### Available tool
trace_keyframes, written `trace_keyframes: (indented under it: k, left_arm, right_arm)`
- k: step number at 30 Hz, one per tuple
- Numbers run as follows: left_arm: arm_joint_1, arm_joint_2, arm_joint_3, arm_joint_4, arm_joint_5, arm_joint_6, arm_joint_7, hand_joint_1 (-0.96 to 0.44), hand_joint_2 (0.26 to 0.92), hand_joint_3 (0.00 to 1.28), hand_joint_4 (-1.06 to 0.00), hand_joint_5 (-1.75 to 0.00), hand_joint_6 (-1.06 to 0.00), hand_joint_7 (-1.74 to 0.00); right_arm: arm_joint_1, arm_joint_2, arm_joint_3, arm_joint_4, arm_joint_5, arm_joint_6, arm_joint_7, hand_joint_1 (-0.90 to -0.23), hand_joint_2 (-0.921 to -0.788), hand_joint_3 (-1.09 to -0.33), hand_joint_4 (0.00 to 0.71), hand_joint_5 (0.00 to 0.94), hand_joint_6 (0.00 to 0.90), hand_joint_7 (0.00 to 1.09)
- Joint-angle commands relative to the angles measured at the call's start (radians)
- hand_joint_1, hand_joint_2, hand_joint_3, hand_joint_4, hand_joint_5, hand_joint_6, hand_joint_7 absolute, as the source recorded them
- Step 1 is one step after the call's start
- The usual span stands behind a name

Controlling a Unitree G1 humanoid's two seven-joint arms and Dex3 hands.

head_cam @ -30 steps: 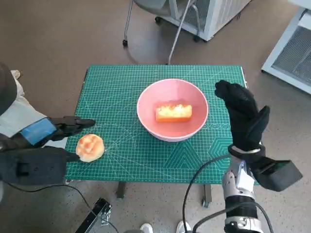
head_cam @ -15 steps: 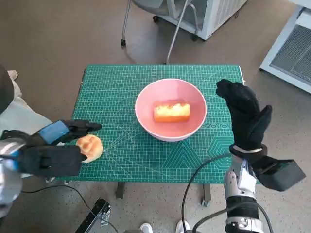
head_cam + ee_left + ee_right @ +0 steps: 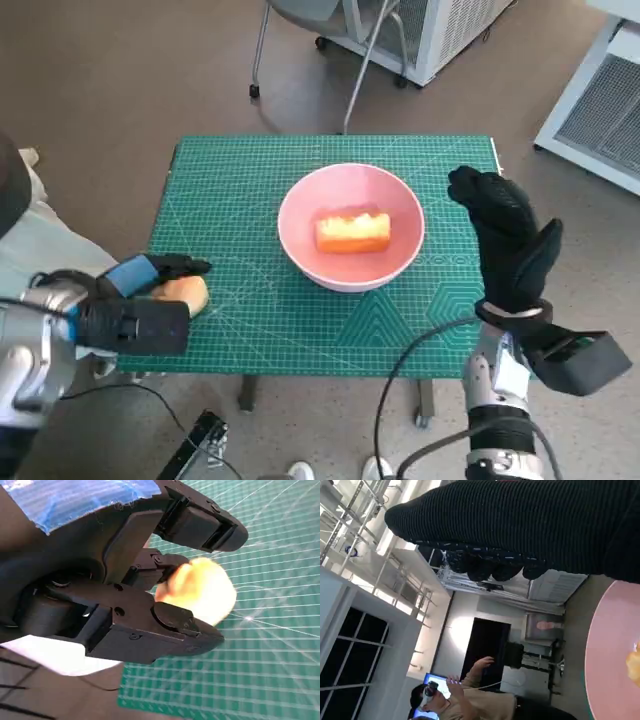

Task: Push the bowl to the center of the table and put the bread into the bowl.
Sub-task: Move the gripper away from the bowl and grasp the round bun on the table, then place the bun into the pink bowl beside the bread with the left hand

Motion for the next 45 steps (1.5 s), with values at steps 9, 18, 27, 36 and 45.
trace_keyframes:
  k: [9,18,27,36,45]
  left_arm:
    - [0.0,-0.017,-0.065,0.077,0.078,-0.036,0.041,0.32,0.883,0.15,-0.55,-1.13,-0.77,-0.12]
    - [-0.017,-0.011,-0.036,0.087,0.064,-0.074,0.106,0.01,0.915,0.1,-0.58,-1.34,-0.68,-1.03]
    - [-0.082,0.006,0.06,0.014,-0.011,-0.092,0.11,0.0,0.913,0.09,-0.61,-1.32,-0.68,-1.05]
    - [-0.182,-0.005,0.136,-0.024,-0.071,-0.112,0.135,0.0,0.906,0.06,-0.69,-1.19,-0.69,-1.09]
    - [-0.327,-0.057,0.122,-0.064,-0.078,-0.116,0.125,0.0,0.906,0.05,-0.72,-1.1,-0.68,-1.15]
  right_arm:
    - [0.019,-0.002,-0.004,-0.004,0.004,0.009,-0.001,-0.629,-0.921,-0.651,0.4,0.001,0.153,0.58]
    - [0.009,-0.002,-0.011,0.023,0.008,0.002,0.007,-0.629,-0.921,-0.649,0.401,0.001,0.156,0.58]
    - [0.005,0.001,-0.011,0.027,0.011,0.001,0.012,-0.623,-0.921,-0.649,0.401,0.001,0.16,0.57]
    - [0.009,0.005,-0.006,0.014,0.008,0.004,0.007,-0.622,-0.921,-0.65,0.4,0.0,0.162,0.57]
    - [0.007,0.005,-0.006,0.017,0.012,0.006,0.012,-0.617,-0.921,-0.652,0.401,0.0,0.161,0.57]
